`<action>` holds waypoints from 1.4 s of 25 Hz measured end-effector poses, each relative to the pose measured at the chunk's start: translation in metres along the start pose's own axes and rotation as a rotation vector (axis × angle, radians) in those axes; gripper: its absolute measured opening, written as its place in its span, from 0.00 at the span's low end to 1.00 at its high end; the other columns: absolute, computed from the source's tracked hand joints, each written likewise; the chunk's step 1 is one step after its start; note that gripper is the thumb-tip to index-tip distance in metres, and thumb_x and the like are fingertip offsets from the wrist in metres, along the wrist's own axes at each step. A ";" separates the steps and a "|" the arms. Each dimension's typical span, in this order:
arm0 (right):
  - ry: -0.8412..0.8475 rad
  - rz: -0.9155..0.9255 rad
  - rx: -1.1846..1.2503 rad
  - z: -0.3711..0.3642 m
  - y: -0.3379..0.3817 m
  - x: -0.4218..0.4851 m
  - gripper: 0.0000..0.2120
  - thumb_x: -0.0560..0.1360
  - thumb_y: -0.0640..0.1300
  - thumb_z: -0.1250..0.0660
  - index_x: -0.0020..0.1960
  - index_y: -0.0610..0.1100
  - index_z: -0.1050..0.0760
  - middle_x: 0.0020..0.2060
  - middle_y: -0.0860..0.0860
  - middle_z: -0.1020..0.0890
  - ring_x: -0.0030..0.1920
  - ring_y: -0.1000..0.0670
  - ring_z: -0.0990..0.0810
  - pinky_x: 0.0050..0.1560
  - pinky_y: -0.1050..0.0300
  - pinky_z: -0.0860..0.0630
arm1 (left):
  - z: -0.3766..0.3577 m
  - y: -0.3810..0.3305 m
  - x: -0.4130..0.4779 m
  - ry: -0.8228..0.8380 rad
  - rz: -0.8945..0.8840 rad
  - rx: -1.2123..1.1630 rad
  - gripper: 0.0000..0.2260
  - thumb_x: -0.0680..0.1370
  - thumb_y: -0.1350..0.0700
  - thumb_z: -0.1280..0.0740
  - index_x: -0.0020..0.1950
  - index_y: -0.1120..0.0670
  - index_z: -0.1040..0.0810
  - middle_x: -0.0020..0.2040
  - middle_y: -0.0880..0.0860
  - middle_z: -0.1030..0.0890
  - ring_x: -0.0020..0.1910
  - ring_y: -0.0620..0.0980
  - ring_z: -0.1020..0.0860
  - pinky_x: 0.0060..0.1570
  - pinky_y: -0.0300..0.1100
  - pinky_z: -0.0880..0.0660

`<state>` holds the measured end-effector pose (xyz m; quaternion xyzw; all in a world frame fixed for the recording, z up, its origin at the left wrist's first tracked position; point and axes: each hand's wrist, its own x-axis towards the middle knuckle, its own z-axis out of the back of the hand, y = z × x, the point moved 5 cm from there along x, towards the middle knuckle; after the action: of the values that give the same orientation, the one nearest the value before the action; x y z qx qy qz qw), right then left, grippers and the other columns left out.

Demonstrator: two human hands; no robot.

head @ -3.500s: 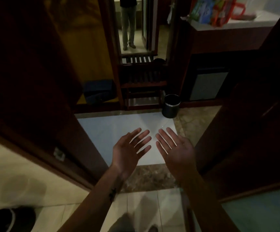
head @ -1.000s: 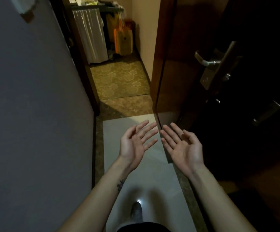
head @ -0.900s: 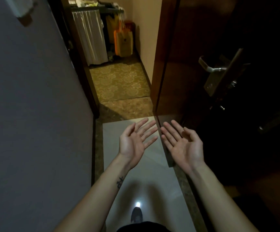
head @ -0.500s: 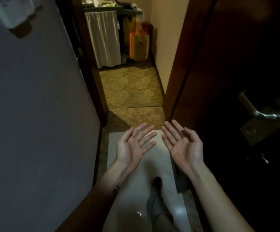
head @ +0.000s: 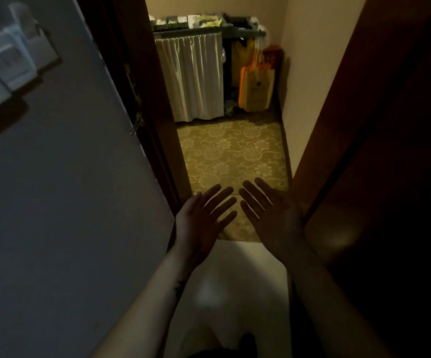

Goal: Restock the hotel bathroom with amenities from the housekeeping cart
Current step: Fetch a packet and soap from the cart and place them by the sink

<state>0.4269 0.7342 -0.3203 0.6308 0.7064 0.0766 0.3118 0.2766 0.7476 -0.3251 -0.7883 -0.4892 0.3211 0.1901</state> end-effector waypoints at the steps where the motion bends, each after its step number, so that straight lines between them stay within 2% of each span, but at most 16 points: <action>1: -0.008 -0.002 0.009 -0.001 0.011 0.019 0.20 0.80 0.48 0.43 0.67 0.41 0.24 0.62 0.42 0.18 0.63 0.43 0.19 0.64 0.47 0.26 | -0.007 -0.005 0.021 -0.001 -0.003 0.005 0.23 0.84 0.47 0.47 0.73 0.58 0.28 0.68 0.59 0.21 0.69 0.60 0.23 0.67 0.58 0.29; 4: -0.033 0.007 0.047 0.000 0.035 0.063 0.22 0.77 0.48 0.41 0.67 0.41 0.24 0.63 0.41 0.18 0.64 0.42 0.19 0.66 0.46 0.27 | -0.020 -0.018 0.071 0.013 0.019 0.010 0.23 0.83 0.48 0.47 0.72 0.58 0.28 0.68 0.59 0.21 0.68 0.60 0.23 0.68 0.58 0.29; 9: -0.108 0.022 0.031 0.000 0.071 0.186 0.21 0.82 0.49 0.45 0.70 0.41 0.26 0.63 0.42 0.18 0.64 0.41 0.19 0.65 0.46 0.27 | -0.022 -0.049 0.206 0.000 0.077 -0.031 0.22 0.84 0.49 0.47 0.72 0.59 0.27 0.67 0.60 0.21 0.68 0.61 0.23 0.68 0.59 0.30; 12: -0.130 0.053 -0.040 -0.019 0.088 0.260 0.21 0.83 0.49 0.48 0.70 0.41 0.28 0.62 0.42 0.18 0.63 0.42 0.19 0.64 0.47 0.26 | -0.023 -0.080 0.286 0.027 0.081 -0.052 0.22 0.84 0.48 0.46 0.72 0.58 0.27 0.67 0.60 0.20 0.68 0.61 0.23 0.66 0.58 0.29; 16: -0.151 0.090 -0.010 -0.061 0.122 0.363 0.21 0.82 0.47 0.46 0.71 0.40 0.29 0.62 0.41 0.18 0.63 0.41 0.19 0.61 0.47 0.25 | -0.037 -0.137 0.392 0.059 0.080 -0.062 0.22 0.83 0.48 0.45 0.71 0.58 0.27 0.68 0.60 0.21 0.68 0.61 0.23 0.70 0.60 0.31; 23: -0.101 0.067 0.000 -0.124 0.155 0.502 0.21 0.82 0.48 0.45 0.71 0.42 0.28 0.63 0.42 0.18 0.66 0.42 0.21 0.63 0.46 0.26 | -0.051 -0.225 0.512 0.085 0.070 -0.053 0.22 0.82 0.47 0.45 0.72 0.57 0.27 0.68 0.59 0.21 0.69 0.60 0.24 0.71 0.59 0.32; 30: -0.043 -0.011 -0.022 -0.141 0.198 0.659 0.21 0.82 0.48 0.46 0.70 0.42 0.27 0.64 0.42 0.19 0.66 0.42 0.21 0.66 0.47 0.28 | -0.059 -0.264 0.654 0.016 0.023 -0.032 0.23 0.84 0.47 0.47 0.73 0.56 0.28 0.69 0.58 0.21 0.69 0.59 0.24 0.73 0.58 0.34; 35: 0.002 -0.058 -0.002 -0.155 0.263 0.795 0.22 0.82 0.49 0.46 0.71 0.42 0.28 0.63 0.43 0.18 0.65 0.43 0.21 0.68 0.47 0.29 | -0.095 -0.295 0.780 -0.036 -0.050 -0.057 0.23 0.83 0.47 0.47 0.73 0.56 0.28 0.68 0.58 0.21 0.69 0.59 0.24 0.72 0.59 0.33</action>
<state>0.5584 1.5755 -0.3388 0.6097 0.7245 0.0691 0.3139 0.3970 1.5786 -0.3254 -0.7750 -0.5209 0.3166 0.1667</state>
